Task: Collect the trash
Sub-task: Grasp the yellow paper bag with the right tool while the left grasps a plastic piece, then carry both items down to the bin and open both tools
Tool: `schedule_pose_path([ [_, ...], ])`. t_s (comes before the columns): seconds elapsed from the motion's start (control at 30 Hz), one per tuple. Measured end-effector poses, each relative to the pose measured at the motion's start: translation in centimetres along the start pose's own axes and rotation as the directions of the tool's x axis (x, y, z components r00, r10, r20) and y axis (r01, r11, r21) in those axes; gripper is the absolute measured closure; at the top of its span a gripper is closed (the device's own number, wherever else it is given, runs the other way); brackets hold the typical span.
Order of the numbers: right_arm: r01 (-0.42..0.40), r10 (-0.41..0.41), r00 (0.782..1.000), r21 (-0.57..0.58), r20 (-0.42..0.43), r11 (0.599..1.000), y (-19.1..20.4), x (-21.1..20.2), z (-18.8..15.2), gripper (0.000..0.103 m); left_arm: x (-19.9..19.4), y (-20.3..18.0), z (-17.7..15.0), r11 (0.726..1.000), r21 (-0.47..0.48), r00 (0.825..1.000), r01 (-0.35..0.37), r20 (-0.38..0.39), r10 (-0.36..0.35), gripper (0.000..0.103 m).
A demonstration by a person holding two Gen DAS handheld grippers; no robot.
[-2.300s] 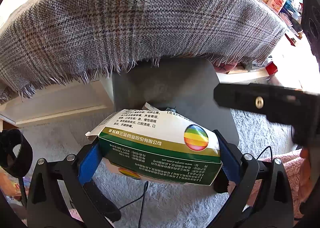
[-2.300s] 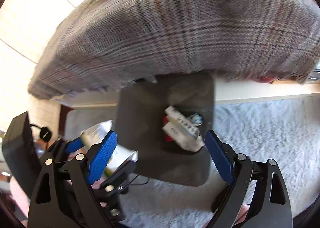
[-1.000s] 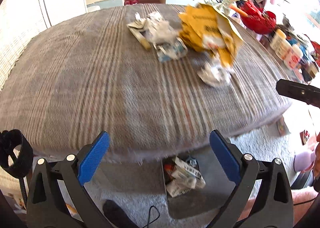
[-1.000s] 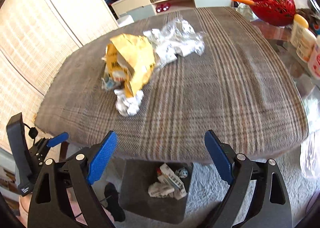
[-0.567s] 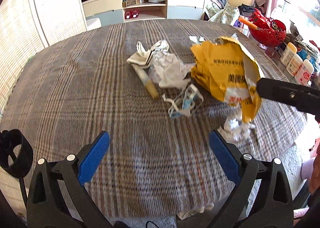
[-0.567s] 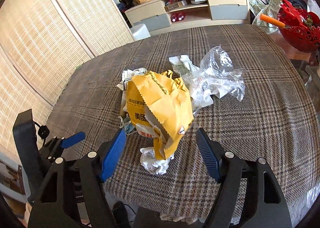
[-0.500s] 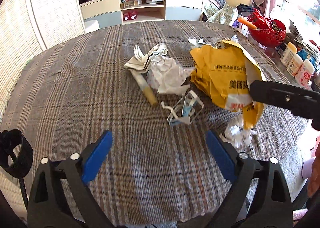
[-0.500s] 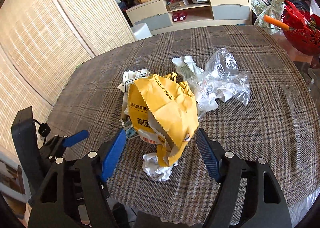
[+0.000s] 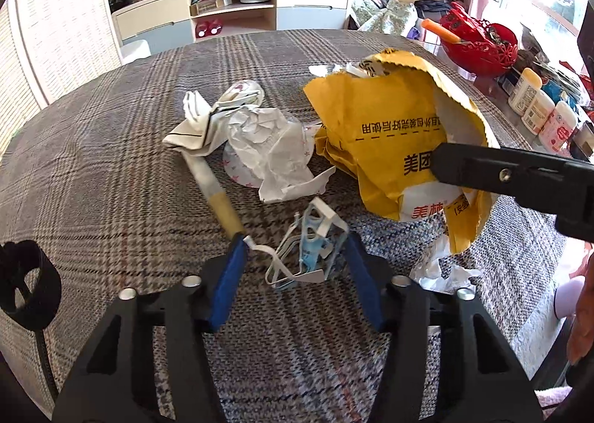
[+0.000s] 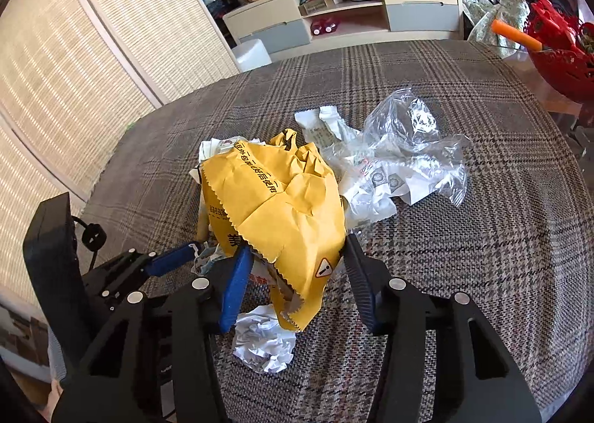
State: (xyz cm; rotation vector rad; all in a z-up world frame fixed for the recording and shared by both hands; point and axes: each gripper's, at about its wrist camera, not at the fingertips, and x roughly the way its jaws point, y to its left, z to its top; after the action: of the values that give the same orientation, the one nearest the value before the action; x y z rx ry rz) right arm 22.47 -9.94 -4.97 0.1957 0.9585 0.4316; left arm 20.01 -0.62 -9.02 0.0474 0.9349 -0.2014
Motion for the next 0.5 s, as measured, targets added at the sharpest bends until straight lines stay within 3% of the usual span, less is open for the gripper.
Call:
schedule_pose_path([
  [0.13,-0.002,0.002,1.000,-0.008,0.009,1.000,-0.4,-1.2,-0.4,0.054,0.2,-0.2,0.1,1.000,-0.005,1.000,0.021,-0.006,-0.021,0.087],
  [0.5,-0.063,0.061,0.992,0.020,0.107,0.998,-1.3,-7.1,-1.2,0.054,-4.9,-1.7,-1.0,1.000,0.015,0.998,0.012,0.060,-0.013,0.090],
])
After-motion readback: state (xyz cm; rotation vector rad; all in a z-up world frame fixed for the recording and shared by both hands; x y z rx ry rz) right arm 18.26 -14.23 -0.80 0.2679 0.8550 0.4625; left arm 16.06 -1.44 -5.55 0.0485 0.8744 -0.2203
